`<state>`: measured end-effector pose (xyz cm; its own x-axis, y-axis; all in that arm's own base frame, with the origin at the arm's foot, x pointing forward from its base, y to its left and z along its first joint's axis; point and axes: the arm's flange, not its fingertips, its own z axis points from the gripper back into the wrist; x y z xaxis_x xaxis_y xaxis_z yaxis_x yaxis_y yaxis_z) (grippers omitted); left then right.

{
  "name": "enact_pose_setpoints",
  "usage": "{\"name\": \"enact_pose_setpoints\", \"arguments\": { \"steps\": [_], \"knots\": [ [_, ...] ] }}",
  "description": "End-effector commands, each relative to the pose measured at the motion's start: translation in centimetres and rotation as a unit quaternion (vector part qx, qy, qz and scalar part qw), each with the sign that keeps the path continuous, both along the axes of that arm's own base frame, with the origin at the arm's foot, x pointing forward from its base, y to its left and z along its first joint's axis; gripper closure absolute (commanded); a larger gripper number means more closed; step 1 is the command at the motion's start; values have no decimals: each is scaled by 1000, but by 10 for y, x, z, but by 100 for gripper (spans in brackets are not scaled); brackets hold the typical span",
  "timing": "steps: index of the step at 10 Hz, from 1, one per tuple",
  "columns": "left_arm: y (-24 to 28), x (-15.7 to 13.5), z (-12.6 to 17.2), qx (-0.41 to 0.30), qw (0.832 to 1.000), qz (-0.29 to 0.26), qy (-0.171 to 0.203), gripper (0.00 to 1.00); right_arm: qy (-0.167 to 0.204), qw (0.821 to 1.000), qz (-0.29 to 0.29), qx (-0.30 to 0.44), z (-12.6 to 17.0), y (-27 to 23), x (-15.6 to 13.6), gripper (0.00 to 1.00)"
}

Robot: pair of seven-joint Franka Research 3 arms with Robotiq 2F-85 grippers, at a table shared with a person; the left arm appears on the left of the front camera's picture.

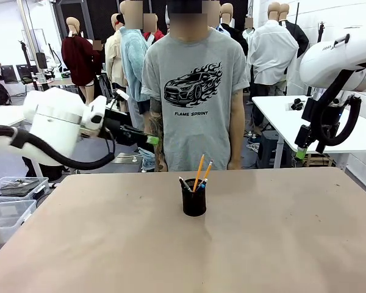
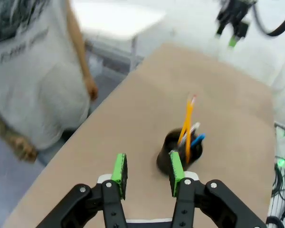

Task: Place the pens into the pen holder.
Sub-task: Pick up a writing instrument from the table and place it into the Pen holder.

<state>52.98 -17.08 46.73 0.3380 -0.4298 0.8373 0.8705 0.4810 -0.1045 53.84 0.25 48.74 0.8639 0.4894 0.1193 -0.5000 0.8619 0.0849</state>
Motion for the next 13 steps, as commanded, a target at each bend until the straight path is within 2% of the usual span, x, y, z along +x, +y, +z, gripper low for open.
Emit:
{"name": "enact_pose_setpoints", "arguments": {
  "steps": [1,2,3,4,5,6,8,9,11,12,13],
  "knots": [
    [25,1,16,83,988,25,124,53,-4,1000,0,0,0,1,1,0],
    [39,1,18,131,976,53,164,53,-4,1000,0,0,0,1,1,0],
    [51,-3,21,161,968,78,179,53,-4,1000,0,0,0,1,1,0],
    [61,-9,24,187,961,93,183,42,-4,1000,0,0,0,1,1,0],
    [67,-14,25,210,951,110,198,22,-4,1000,0,0,0,1,1,0],
    [71,-16,24,245,934,129,226,2,-4,1000,0,0,0,1,1,0],
    [76,-23,19,290,907,159,261,0,-4,1000,0,0,0,1,1,0],
    [77,-26,13,297,900,177,265,0,-4,1000,0,0,0,1,1,0],
    [73,-33,2,297,895,191,274,0,-4,1000,0,0,0,1,1,0],
    [80,-28,8,293,903,177,261,0,-4,1000,0,0,0,1,1,0],
    [80,-28,8,293,903,177,261,0,-4,1000,0,0,0,1,1,0]
  ]
}}
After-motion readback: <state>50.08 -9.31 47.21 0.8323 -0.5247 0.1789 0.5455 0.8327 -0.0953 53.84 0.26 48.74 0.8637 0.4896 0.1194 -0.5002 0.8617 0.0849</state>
